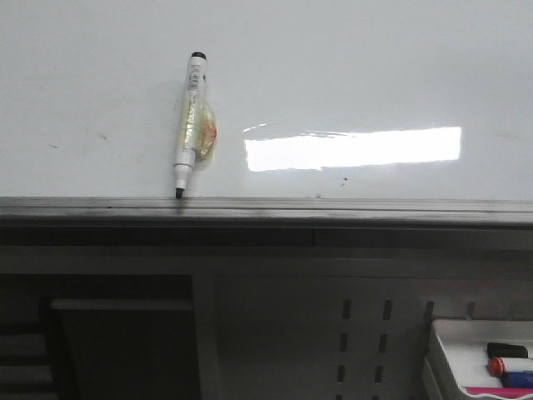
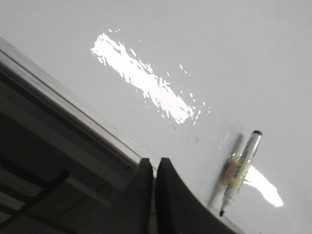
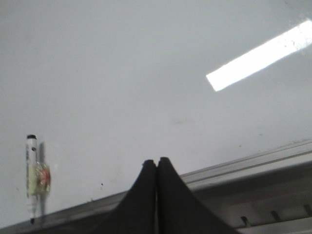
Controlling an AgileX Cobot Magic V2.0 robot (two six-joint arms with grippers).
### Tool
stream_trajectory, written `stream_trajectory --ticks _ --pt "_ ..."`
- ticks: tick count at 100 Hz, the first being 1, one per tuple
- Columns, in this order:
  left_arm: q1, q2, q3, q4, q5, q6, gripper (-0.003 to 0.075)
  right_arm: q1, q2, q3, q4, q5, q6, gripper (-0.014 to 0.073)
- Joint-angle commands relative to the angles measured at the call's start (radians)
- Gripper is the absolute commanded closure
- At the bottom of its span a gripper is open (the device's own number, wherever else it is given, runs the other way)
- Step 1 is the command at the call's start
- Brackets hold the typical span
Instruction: Write number 4 on whiteboard
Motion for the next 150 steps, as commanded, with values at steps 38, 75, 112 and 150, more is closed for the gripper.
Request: stream_trajectory --ticks 38,75,112,150 --pt "0.002 0.175 -0.242 0.055 0.124 0.397 0.0738 -0.006 0.067 -0.271 -0.29 0.198 -0.035 0.0643" --pt "-0.129 0.653 -0.472 0.044 0.152 0.625 0.0281 -0.003 0.339 -0.435 -0.281 0.29 -0.206 0.0205" --pt "-0.483 1.104 -0.668 0.044 -0.065 0.648 0.0302 0.09 0.427 -0.45 -0.279 0.255 -0.206 0.0197" --pt "-0.547 1.425 -0.837 0.028 -0.144 0.648 0.0303 0.09 0.428 -0.45 -0.253 0.255 -0.206 0.0197"
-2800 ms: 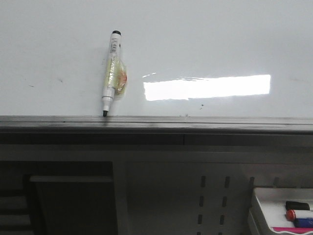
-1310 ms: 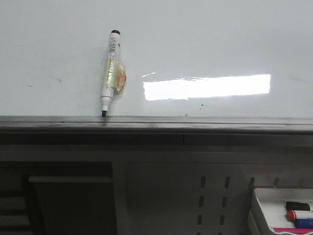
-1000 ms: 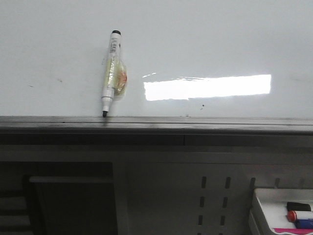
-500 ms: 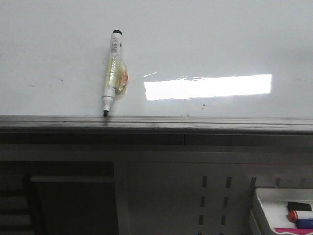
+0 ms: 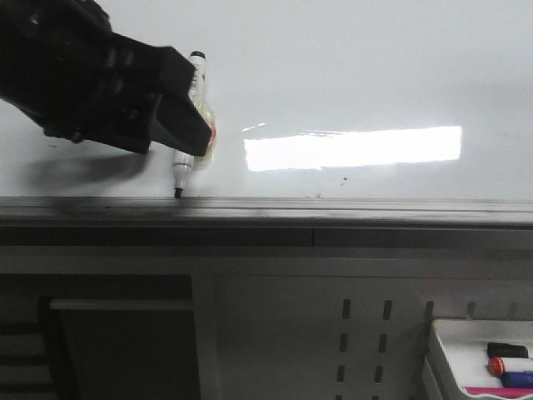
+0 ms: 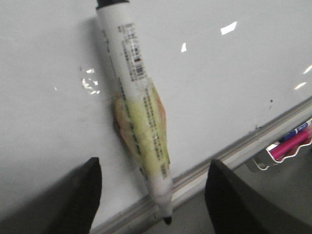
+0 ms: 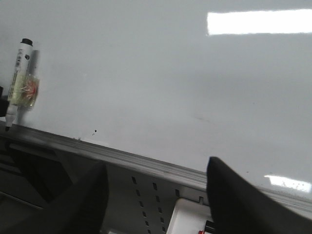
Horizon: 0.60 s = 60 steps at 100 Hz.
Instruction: Write number 4 on whiteboard
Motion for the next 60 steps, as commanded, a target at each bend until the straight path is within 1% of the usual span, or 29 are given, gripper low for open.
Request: stream_trajectory --ticks 1,7,12,17,24,31,36,38,41,50,53,60 --pt "-0.005 0.022 -0.046 -0.018 -0.065 0.001 0.0303 0.002 0.014 -0.036 0.008 -0.08 -0.01 0.0197" --pt "-0.005 0.047 -0.054 -0.018 -0.068 0.001 0.0308 0.002 0.014 -0.036 0.008 -0.08 -0.01 0.0197" --pt "-0.005 0.065 -0.054 -0.018 -0.085 0.001 0.0332 0.002 0.014 -0.036 0.01 -0.08 -0.01 0.0197" --pt "-0.005 0.078 -0.054 -0.018 -0.101 0.001 0.037 0.002 0.014 -0.036 0.01 -0.082 -0.01 0.0197" --pt "-0.005 0.09 -0.054 -0.018 -0.112 0.001 0.0442 0.002 0.014 -0.036 0.01 -0.081 -0.01 0.0197" --pt "-0.005 0.092 -0.054 -0.018 -0.11 0.001 0.0548 0.002 0.014 -0.036 0.018 -0.081 -0.01 0.0197" --pt "-0.005 0.092 -0.054 -0.018 -0.101 0.001 0.0654 0.002 0.014 -0.036 0.025 -0.081 -0.01 0.0197" --pt "-0.005 0.092 -0.054 -0.018 -0.098 0.001 0.0681 0.002 0.014 -0.036 0.025 -0.081 -0.01 0.0197" --pt "-0.005 0.09 -0.054 -0.011 -0.095 0.001 0.0743 0.002 0.014 -0.037 0.027 -0.081 -0.01 0.0197" --pt "-0.009 0.071 -0.054 0.022 -0.07 0.002 0.0741 0.002 0.014 -0.062 0.027 -0.03 -0.01 0.0197" --pt "-0.013 0.061 -0.054 0.053 -0.055 0.002 0.0741 0.008 0.017 -0.076 0.027 -0.006 -0.016 0.0197" --pt "-0.029 0.027 -0.054 0.16 -0.008 0.003 0.0741 0.033 0.023 -0.115 0.055 0.055 -0.114 0.0197"
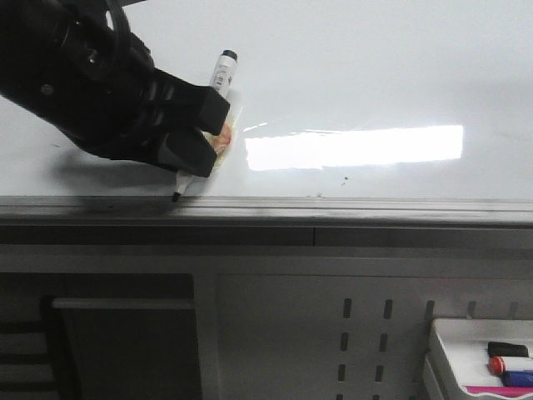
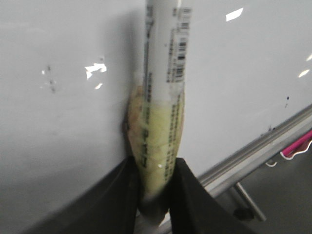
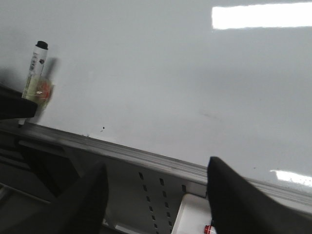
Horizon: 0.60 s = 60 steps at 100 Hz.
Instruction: Write number 4 on whiteboard
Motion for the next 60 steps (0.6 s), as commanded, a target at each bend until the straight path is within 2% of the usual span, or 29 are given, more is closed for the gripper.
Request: stream_trajectory --ticks 1,14,28,39,60 --pt "-0.018 -0.056 -0.021 0.119 0.004 0.005 0.074 0.029 0.019 -0.082 0.038 0.002 -0.122 0.0197" --pt "-0.084 -0.145 -0.021 0.359 0.14 0.091 0.074 0.107 0.065 -0.145 0.234 0.07 -0.398 0.0197" --pt "-0.177 -0.242 -0.021 0.45 0.309 0.314 0.0741 0.213 0.136 -0.174 0.371 0.068 -0.614 0.0197" --pt "-0.241 -0.299 -0.021 0.45 0.334 0.406 0.0741 0.296 0.187 -0.18 0.405 0.059 -0.709 0.0197" --pt "-0.312 -0.367 -0.021 0.45 0.322 0.415 0.0741 0.477 0.254 -0.18 0.417 -0.056 -0.745 0.0197"
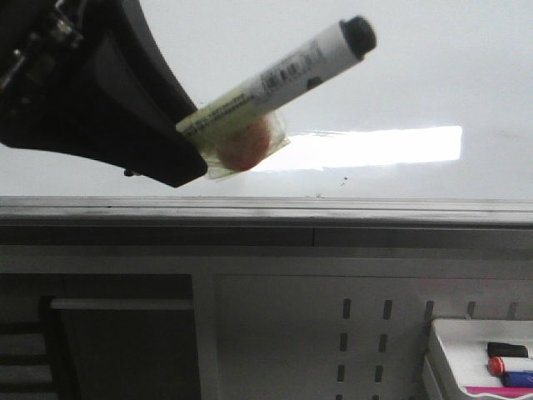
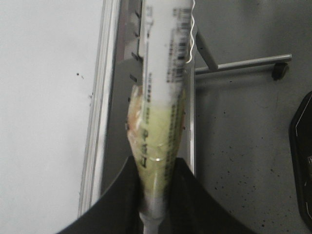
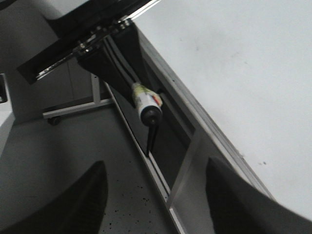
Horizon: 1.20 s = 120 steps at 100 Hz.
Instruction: Write number 4 on whiteboard
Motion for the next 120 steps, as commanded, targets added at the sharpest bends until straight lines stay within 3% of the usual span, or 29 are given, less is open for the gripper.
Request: stream_trajectory --ticks 1,27,46,66,88,108,120 --pt "-0.028 -0.04 -0.024 -0.007 -0.048 0.005 0.074 0.077 0.025 -0.035 0.033 -0.131 -0.024 0.0197" --pt "-0.08 -0.057 -0.024 -0.007 -0.05 0.008 0.0741 0.28 0.132 -0.035 0.033 -0.292 -0.024 0.0197" --pt "-0.104 -0.057 -0.024 -0.007 -0.05 0.008 0.0741 0.294 0.22 -0.037 0.072 -0.392 -0.024 0.0197" --pt "-0.108 -0.057 -0.024 -0.007 -0.053 0.008 0.0741 0.294 0.283 -0.069 0.085 -0.365 -0.024 0.0202" --pt "-0.108 -0.057 -0.024 -0.007 -0.057 0.008 0.0741 0.294 0.332 -0.081 0.081 -0.363 -0.024 0.0387" --pt "-0.108 -0.057 -0.024 -0.007 -0.059 0.008 0.0741 0.294 0.347 -0.081 0.061 -0.363 -0.024 0.0445" --pt "-0.108 -0.057 -0.024 -0.007 -0.059 0.008 0.0741 0.294 0.347 -0.081 0.039 -0.356 -0.024 0.0559"
